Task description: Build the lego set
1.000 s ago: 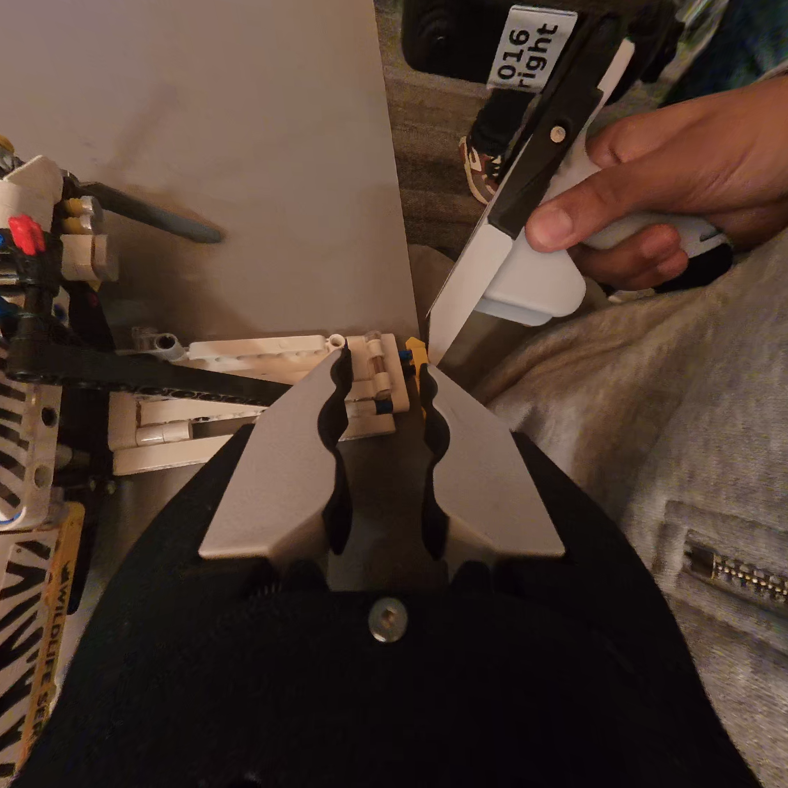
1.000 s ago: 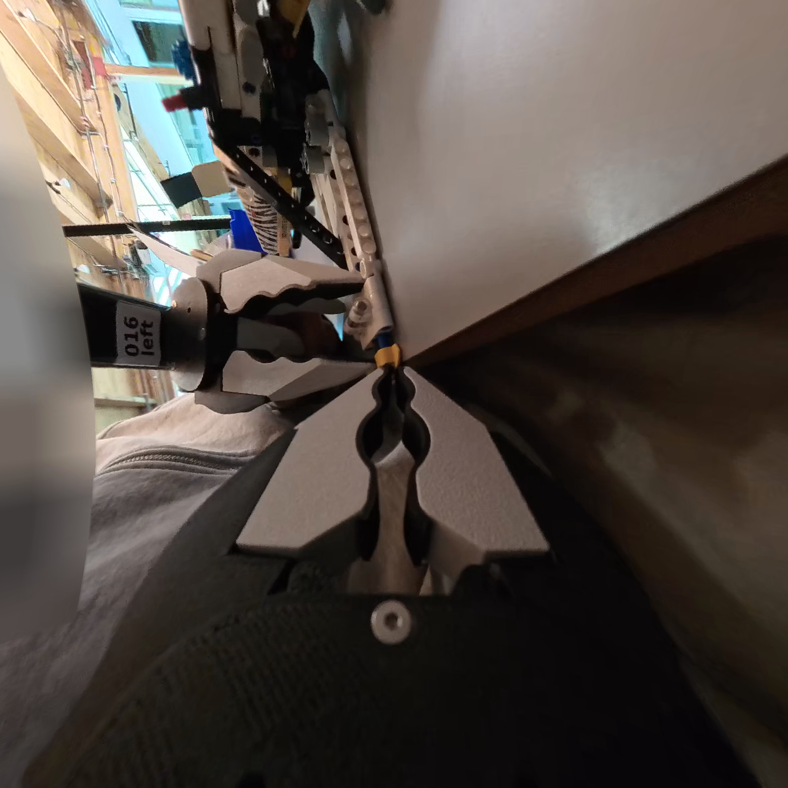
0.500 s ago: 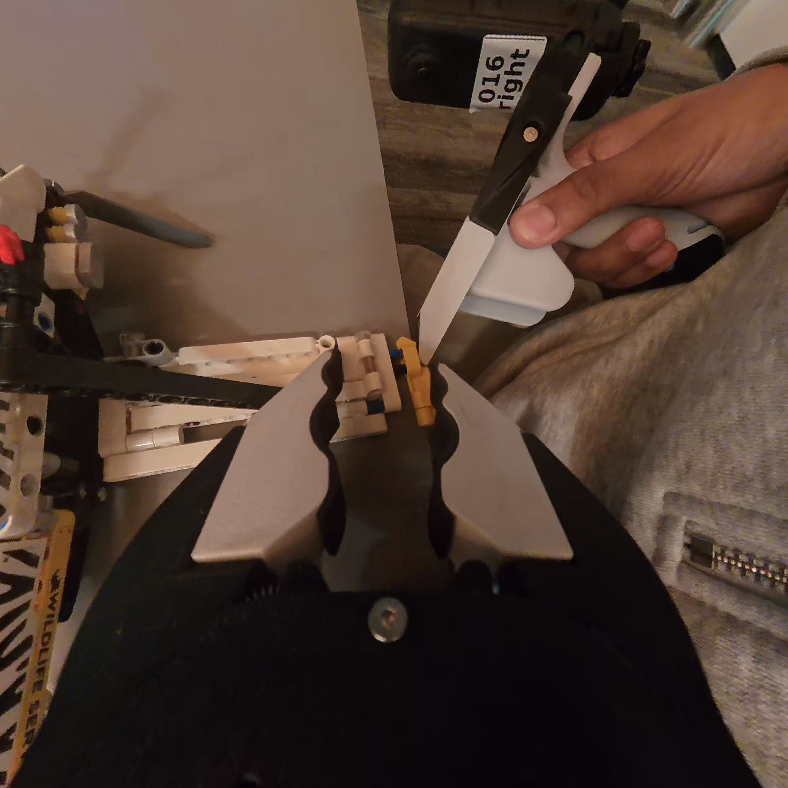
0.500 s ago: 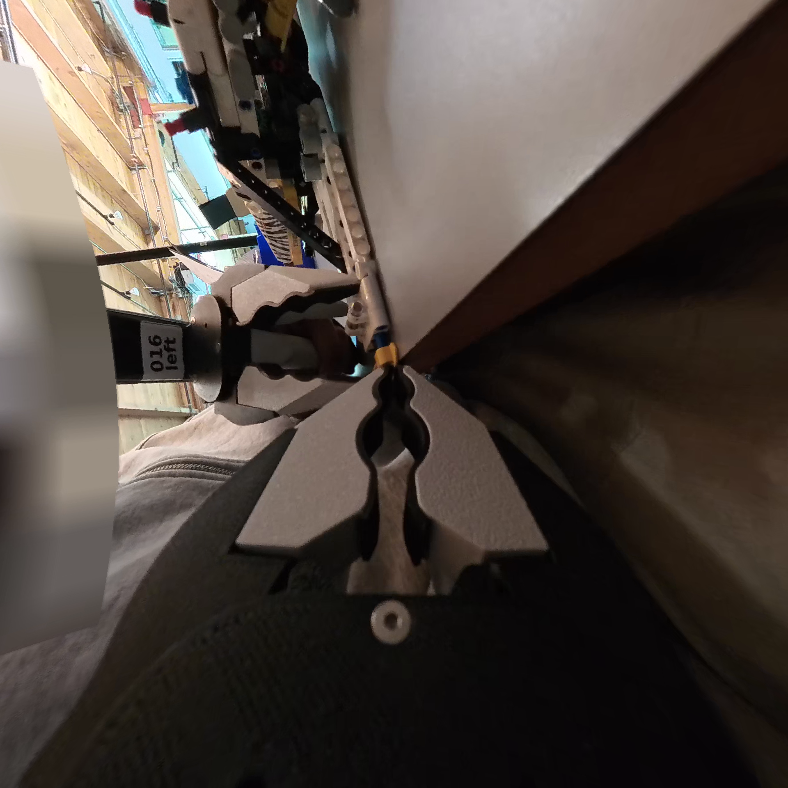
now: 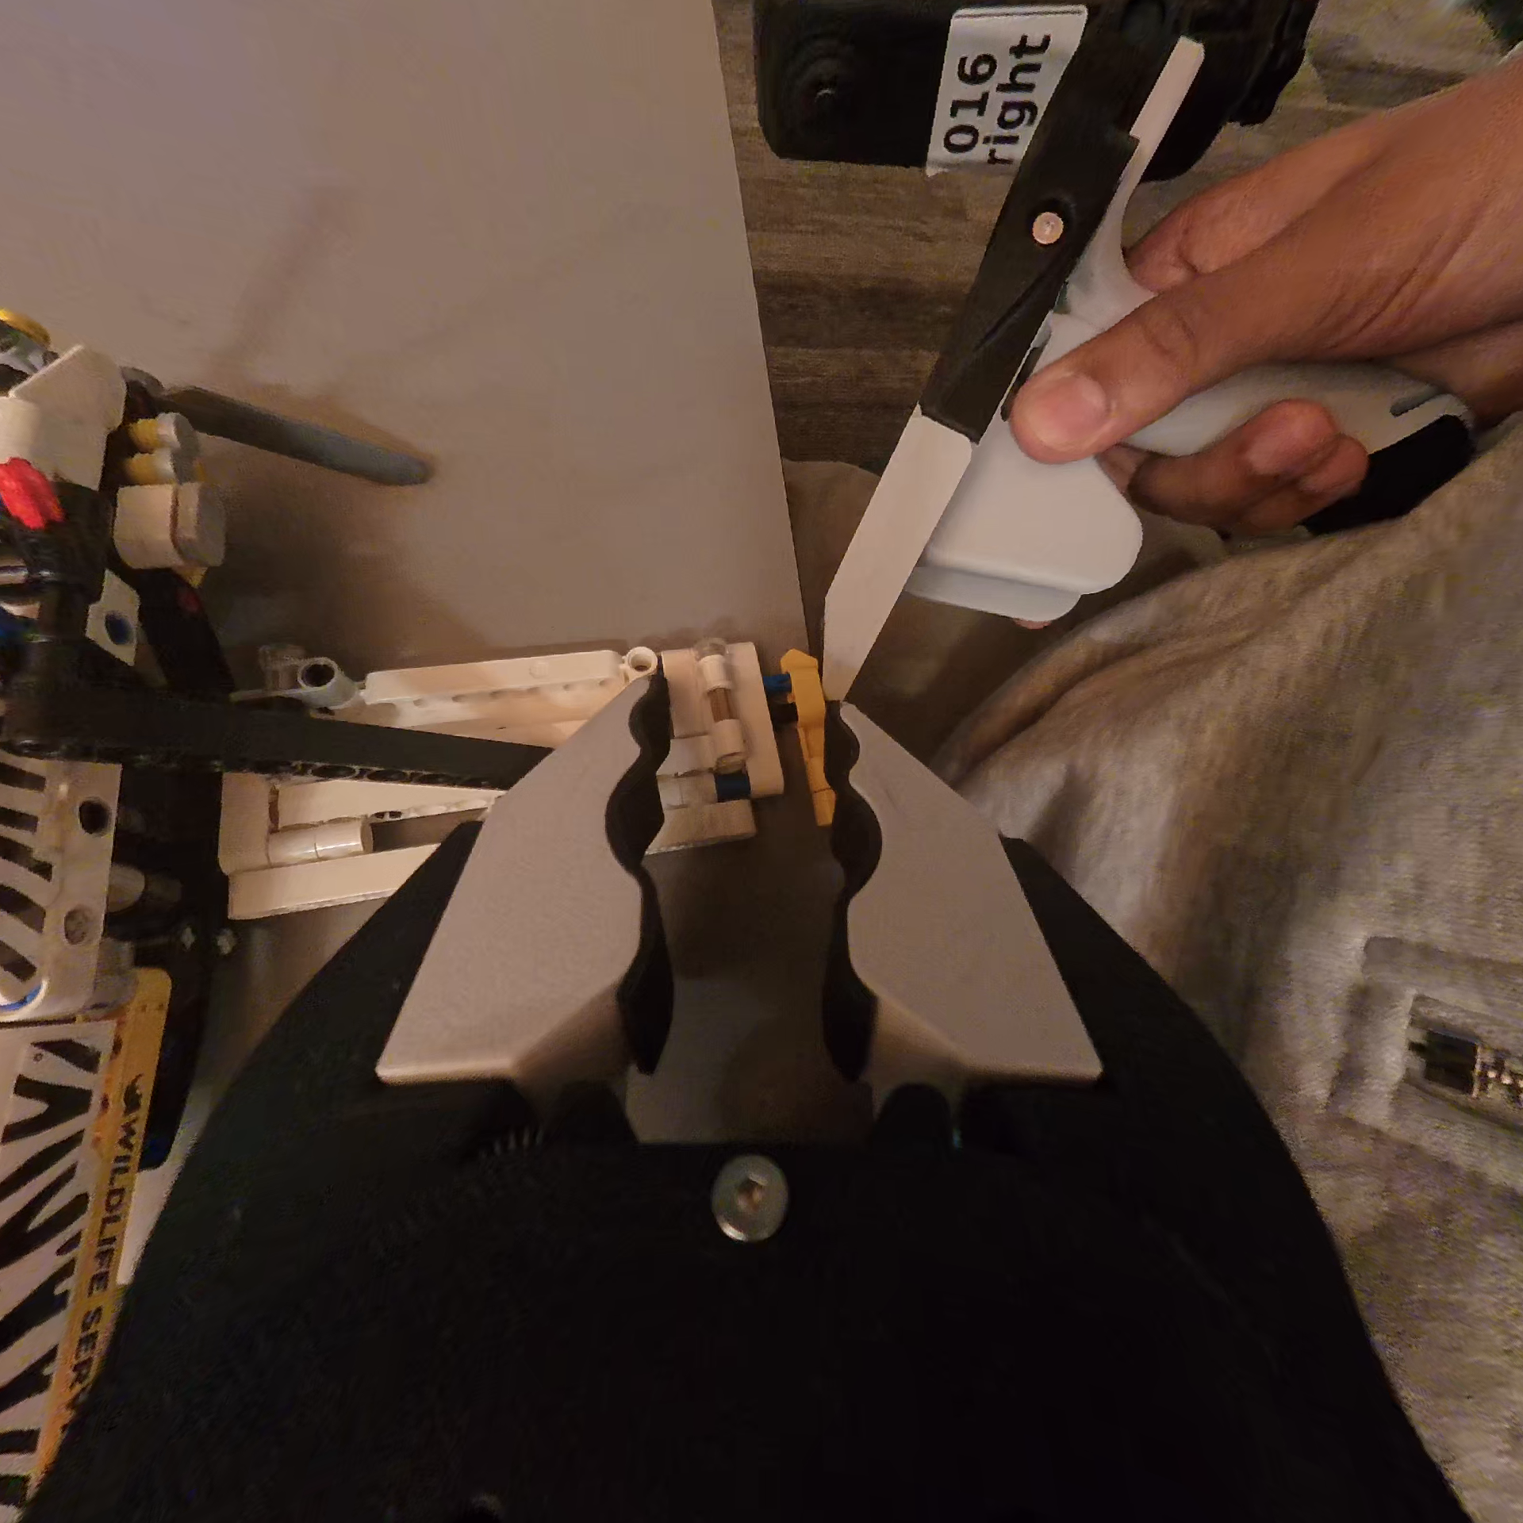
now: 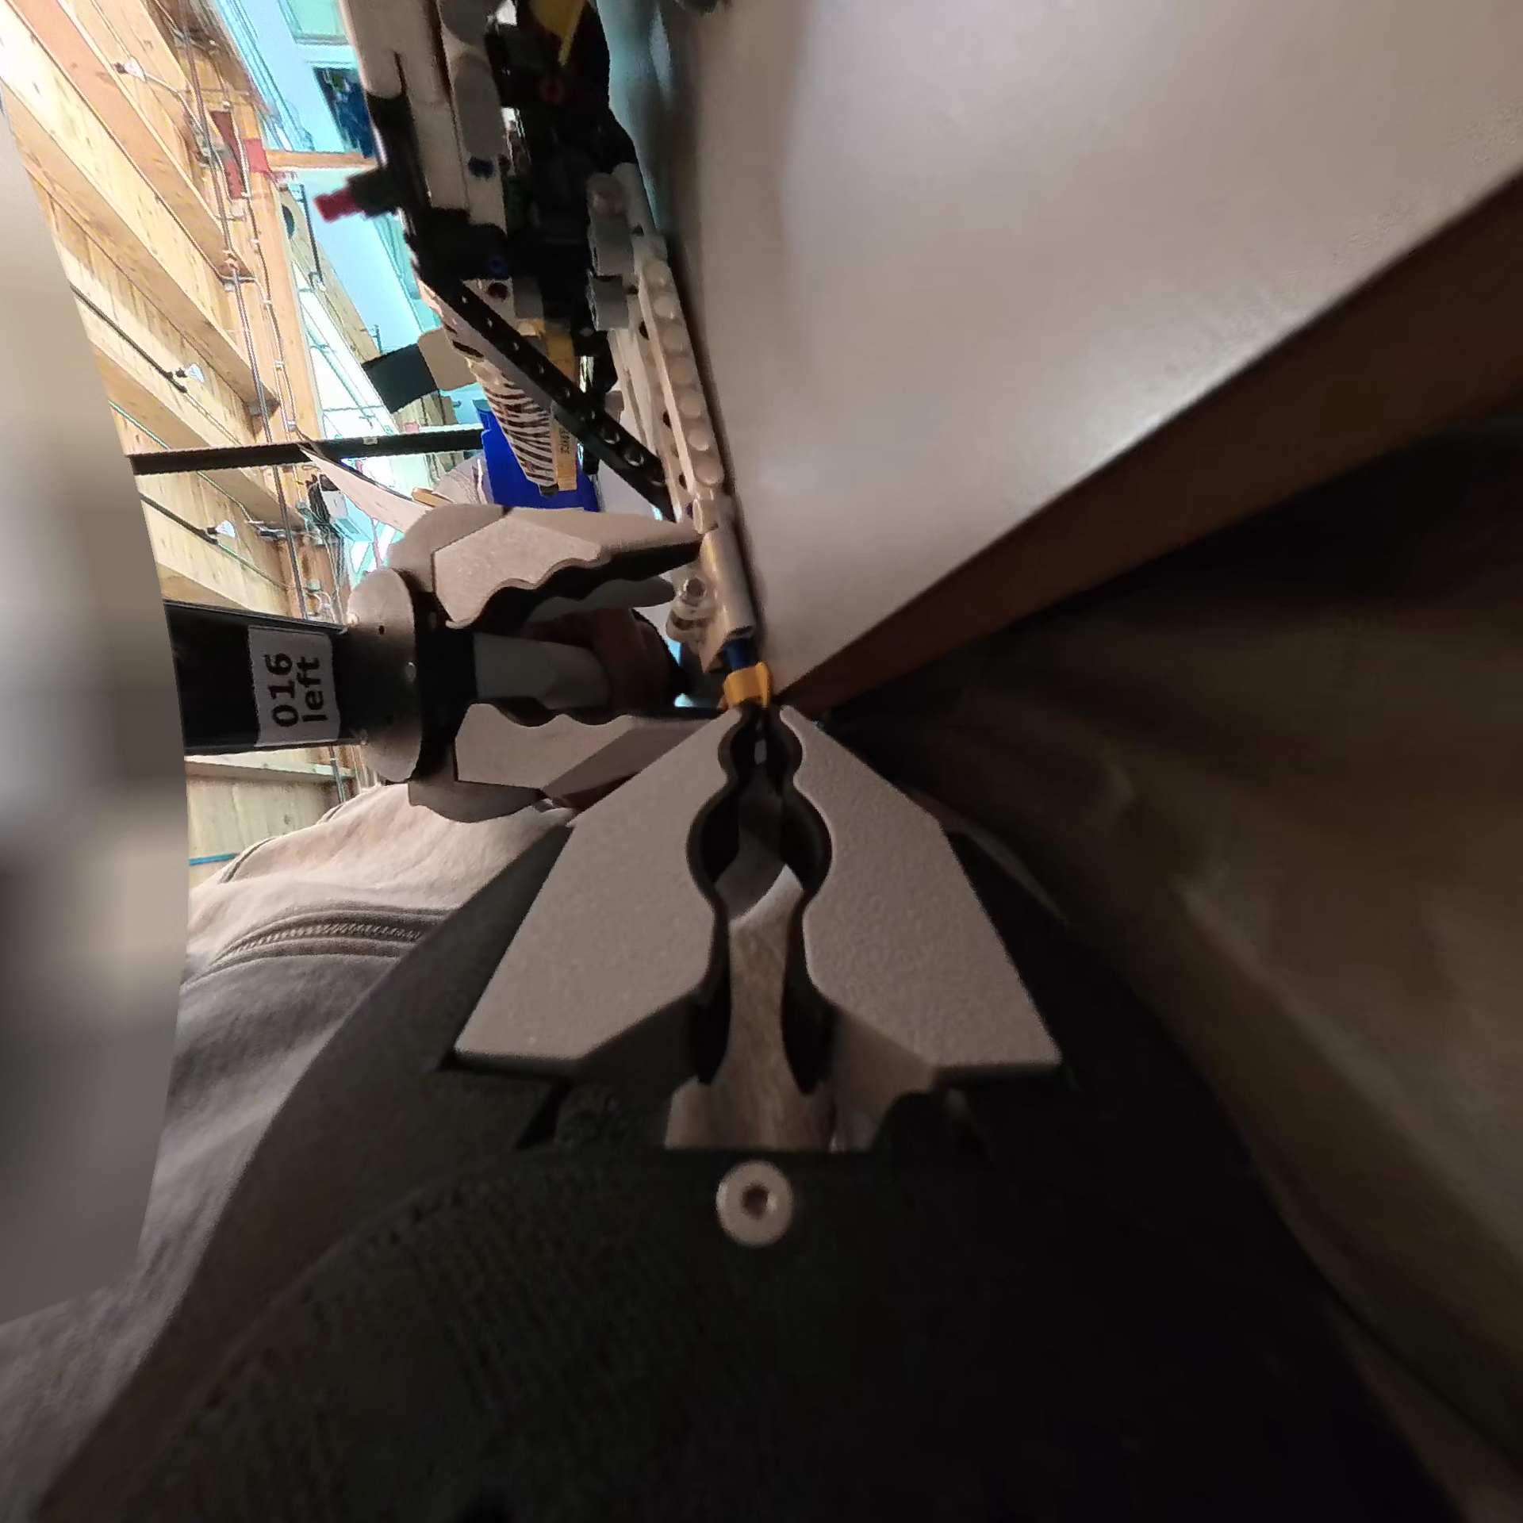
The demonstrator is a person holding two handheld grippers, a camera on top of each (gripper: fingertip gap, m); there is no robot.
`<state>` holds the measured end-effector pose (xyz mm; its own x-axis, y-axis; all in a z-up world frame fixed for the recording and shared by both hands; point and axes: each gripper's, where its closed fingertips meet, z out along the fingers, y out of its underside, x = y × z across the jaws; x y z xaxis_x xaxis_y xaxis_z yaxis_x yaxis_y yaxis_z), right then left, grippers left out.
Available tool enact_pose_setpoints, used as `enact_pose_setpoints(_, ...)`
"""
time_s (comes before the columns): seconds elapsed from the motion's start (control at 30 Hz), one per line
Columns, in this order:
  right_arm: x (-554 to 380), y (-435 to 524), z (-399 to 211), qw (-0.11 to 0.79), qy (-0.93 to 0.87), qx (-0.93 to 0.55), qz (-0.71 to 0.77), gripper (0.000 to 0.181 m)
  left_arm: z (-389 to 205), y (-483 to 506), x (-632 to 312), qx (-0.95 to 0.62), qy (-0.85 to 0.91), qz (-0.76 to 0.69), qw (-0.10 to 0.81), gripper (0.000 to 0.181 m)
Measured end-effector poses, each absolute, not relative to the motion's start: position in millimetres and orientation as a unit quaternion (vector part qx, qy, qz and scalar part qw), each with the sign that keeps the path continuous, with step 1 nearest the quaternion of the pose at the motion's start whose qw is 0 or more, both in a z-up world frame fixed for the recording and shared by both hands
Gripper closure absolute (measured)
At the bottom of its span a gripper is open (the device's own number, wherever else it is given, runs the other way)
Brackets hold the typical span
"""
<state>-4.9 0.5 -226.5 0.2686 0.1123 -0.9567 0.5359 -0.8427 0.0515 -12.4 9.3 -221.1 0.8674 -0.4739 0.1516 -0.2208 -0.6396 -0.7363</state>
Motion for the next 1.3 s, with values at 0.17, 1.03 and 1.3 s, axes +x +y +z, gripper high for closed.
enact_pose_setpoints(0.17, -5, 1, -227, 0.192, 0.211, 0.773, -0.567, 0.181, -221, 9, -13, -0.890, 0.194, -0.169, 0.376, 0.146)
enact_pose_setpoints(1.03, -4, 17, -225, -0.193, 0.830, 0.361, -0.380, 0.149, -221, 8, -13, -0.889, 0.194, -0.178, 0.375, 0.146)
enact_pose_setpoints(1.3, -15, 15, -219, -0.131, 0.851, 0.296, -0.413, 0.143, -221, 9, -12, -0.889, 0.195, -0.175, 0.375, 0.146)
